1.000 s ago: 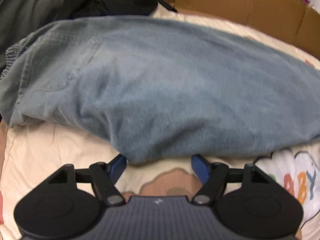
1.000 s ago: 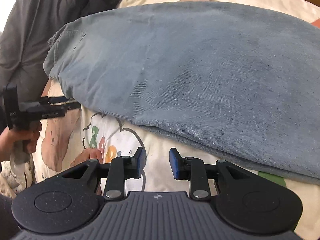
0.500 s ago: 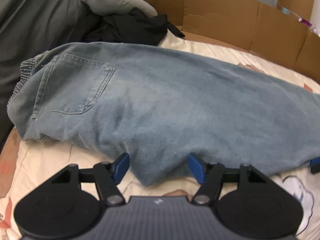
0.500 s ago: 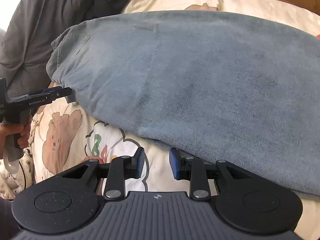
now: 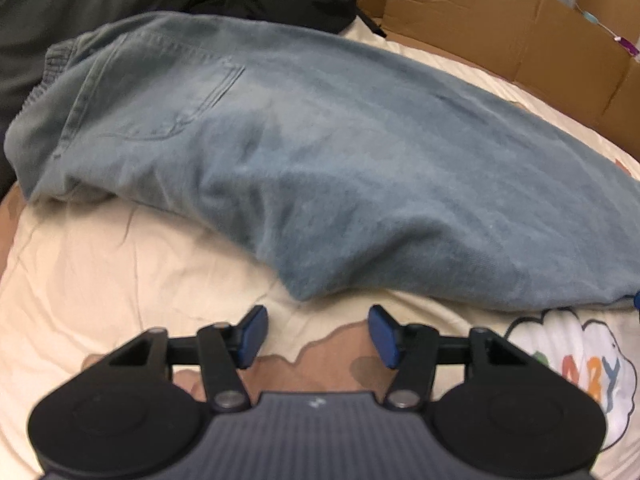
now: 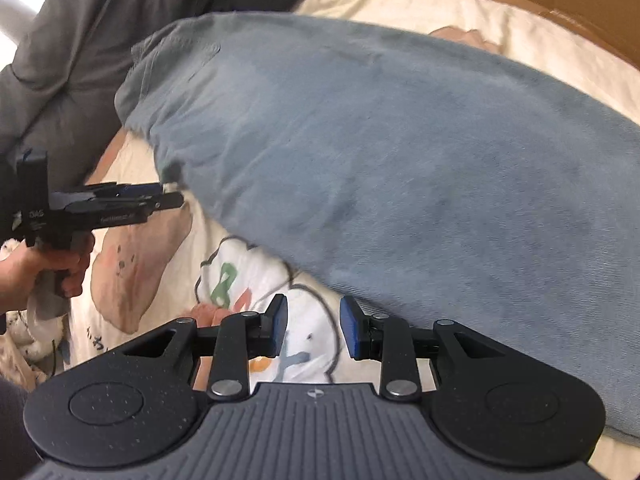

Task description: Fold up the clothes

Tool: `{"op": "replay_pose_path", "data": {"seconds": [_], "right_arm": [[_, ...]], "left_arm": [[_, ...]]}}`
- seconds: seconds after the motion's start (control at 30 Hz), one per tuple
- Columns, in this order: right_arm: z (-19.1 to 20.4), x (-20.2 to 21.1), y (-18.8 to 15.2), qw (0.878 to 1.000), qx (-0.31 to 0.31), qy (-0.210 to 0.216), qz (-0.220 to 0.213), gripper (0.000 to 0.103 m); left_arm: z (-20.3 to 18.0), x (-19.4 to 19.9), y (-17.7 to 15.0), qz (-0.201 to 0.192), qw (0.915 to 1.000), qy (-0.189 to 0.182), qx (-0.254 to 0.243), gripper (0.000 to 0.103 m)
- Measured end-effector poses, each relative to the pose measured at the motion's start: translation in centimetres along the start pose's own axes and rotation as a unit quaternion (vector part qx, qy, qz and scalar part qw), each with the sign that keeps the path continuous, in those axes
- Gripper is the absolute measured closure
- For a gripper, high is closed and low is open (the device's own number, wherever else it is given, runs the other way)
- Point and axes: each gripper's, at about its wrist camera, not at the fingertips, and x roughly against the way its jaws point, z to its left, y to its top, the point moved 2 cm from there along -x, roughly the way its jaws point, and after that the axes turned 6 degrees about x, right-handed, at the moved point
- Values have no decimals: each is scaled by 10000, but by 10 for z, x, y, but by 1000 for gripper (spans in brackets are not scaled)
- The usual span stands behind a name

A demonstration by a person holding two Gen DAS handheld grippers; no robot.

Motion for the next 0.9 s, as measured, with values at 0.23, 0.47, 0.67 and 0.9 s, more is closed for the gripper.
{"op": "replay_pose_path", "data": {"seconds": [0.23,0.47,0.67,0.9], "right_arm": [[16,-10,13,9983,-124,-537,-203,69],[19,6,13,9835,-981,-1115,-1036,69],[10,14,-20,9608,-2040,-1289,-1363,69],[27,-1,-41,9576,-2304,-1157,-1287,69]], "left_arm": [[3,-6,-2,-152,9995,-173,-201,44],[-1,-12,8,-319,9974,-416,-487,45],[-6,-6,14,-430,9963,-444,-595,51],[-5,20,28,-586,9946,-692,-497,62]]}}
